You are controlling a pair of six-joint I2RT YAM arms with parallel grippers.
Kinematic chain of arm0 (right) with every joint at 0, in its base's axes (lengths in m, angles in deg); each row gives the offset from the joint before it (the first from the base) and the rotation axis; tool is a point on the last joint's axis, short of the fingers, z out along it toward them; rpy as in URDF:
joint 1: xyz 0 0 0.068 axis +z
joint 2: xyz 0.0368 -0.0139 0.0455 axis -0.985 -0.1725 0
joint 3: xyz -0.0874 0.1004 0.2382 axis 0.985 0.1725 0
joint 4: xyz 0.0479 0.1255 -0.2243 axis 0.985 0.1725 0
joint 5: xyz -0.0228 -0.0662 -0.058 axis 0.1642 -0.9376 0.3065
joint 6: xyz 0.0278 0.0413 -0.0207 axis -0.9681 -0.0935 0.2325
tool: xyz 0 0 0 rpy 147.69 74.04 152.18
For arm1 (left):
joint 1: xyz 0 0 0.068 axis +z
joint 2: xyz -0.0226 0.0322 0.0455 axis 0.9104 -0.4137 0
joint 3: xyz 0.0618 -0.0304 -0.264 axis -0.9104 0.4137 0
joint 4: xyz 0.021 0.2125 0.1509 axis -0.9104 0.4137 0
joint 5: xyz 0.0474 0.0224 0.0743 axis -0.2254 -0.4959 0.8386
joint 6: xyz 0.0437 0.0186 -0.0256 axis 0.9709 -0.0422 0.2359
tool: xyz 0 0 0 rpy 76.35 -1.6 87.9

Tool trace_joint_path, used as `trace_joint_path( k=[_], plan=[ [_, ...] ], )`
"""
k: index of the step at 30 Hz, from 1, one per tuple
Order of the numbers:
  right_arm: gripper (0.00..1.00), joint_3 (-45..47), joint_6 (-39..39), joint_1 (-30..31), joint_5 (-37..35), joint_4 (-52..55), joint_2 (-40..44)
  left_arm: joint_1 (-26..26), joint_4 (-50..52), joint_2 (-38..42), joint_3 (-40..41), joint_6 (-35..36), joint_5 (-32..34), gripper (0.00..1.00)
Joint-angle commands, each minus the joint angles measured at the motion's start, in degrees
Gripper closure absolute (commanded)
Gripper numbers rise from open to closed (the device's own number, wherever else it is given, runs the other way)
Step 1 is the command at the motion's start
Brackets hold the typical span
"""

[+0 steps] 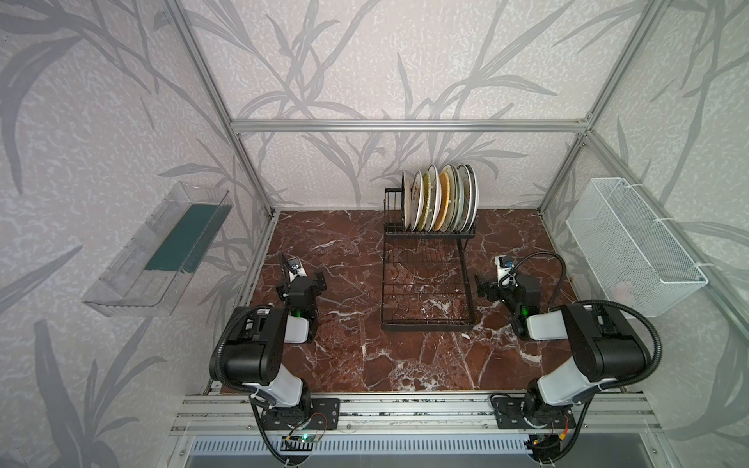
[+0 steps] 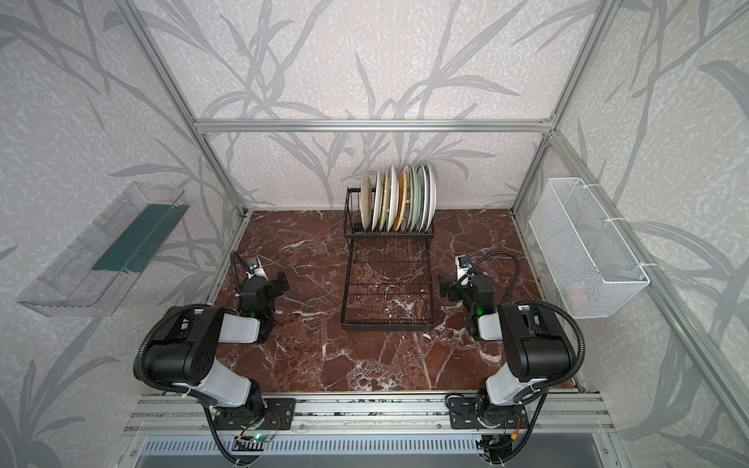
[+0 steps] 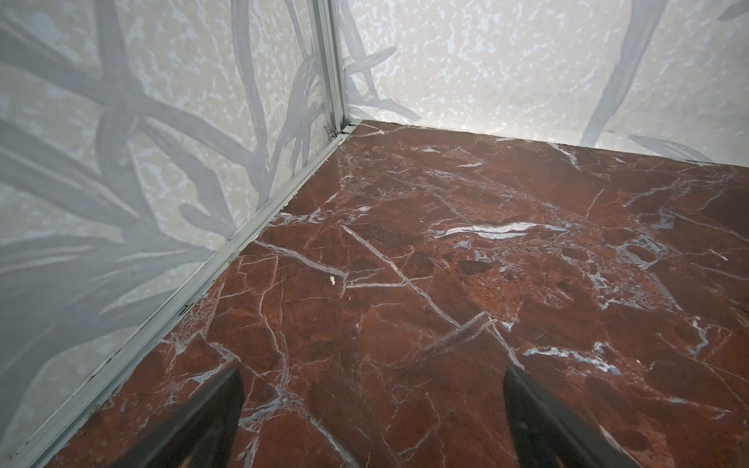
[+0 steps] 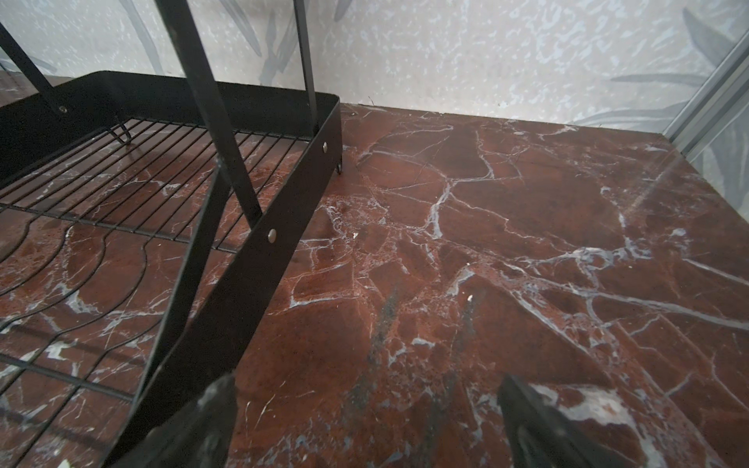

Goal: Load plates into a dish rack
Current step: Reset both arms

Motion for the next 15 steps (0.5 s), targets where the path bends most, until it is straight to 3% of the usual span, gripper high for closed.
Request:
trace_joint_path(
  k=[1, 15],
  plan=[
    [0.01, -0.98, 0.65, 0.2, -0.53, -0.74, 0.83, -0.24, -0.27, 0.19, -0.86, 0.26, 0.25, 0.01],
    [0.01, -0.98, 0.61, 0.2, -0.53, -0.75, 0.83, -1.23, 0.13, -0.15, -1.39, 1.68, 0.67, 0.01]
  ],
)
